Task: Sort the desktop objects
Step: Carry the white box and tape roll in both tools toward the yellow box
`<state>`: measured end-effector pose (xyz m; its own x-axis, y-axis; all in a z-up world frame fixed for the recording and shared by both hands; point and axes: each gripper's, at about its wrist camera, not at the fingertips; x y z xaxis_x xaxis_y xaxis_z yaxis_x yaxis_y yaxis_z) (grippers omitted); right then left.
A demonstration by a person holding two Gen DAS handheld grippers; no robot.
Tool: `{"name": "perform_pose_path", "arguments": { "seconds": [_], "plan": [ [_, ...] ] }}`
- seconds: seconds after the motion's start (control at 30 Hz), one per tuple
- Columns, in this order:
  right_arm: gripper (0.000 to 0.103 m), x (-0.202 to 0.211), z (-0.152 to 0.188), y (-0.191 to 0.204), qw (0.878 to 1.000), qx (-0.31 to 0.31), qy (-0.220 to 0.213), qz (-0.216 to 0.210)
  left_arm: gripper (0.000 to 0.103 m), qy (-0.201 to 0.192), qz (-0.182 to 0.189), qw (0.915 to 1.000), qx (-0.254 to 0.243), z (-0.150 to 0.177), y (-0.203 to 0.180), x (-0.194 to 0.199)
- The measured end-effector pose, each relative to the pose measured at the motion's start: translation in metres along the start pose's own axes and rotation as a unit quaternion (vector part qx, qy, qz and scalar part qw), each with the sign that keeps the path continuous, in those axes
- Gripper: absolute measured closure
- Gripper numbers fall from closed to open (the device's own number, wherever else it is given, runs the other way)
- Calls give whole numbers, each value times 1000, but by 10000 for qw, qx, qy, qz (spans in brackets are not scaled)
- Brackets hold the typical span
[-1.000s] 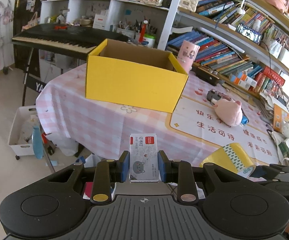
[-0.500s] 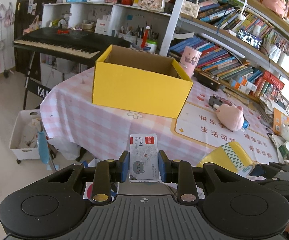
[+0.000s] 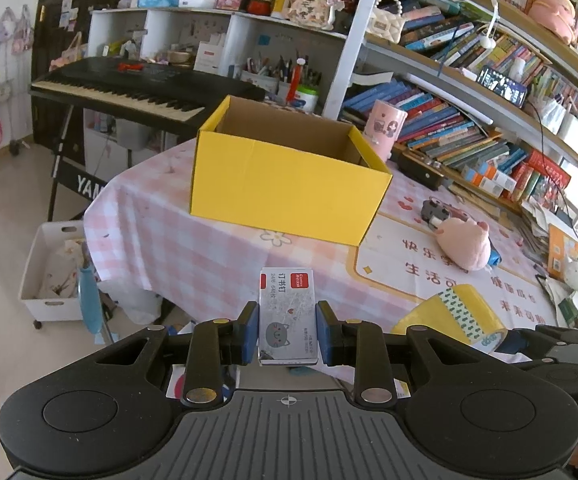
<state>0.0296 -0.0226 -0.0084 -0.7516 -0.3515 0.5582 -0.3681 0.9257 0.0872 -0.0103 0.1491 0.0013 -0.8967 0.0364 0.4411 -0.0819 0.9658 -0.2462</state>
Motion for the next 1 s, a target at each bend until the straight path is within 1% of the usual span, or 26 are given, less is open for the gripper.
{"name": "perform_pose_path", "arguments": {
  "seconds": [0.17,0.7,0.9,1.0],
  "plan": [
    [12,-3,-1,-2,10000,0,21,-3,75,48,28,10000,-13,0,-2,-4],
    [12,-25,-3,-12,9995,-125,222,-197,75,246,-144,9995,-96,-1,-5,-22],
    [12,-35,-13,-13,9994,-25,183,-299,75,111,-220,9996,-151,-8,-7,-28],
    [12,-39,-22,-13,9993,87,66,-363,75,8,-284,9995,-141,-14,-7,-31]
  ]
}}
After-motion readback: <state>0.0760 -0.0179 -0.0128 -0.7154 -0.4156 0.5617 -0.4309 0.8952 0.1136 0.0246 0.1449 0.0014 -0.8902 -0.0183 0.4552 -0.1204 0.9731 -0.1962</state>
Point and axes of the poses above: each gripper's, at about its wrist camera, not at the fingertips, and x roughly against the way its jaws point, y to its left, z to its underside, and after that the axes turned 11 degrees about -y, right-handed
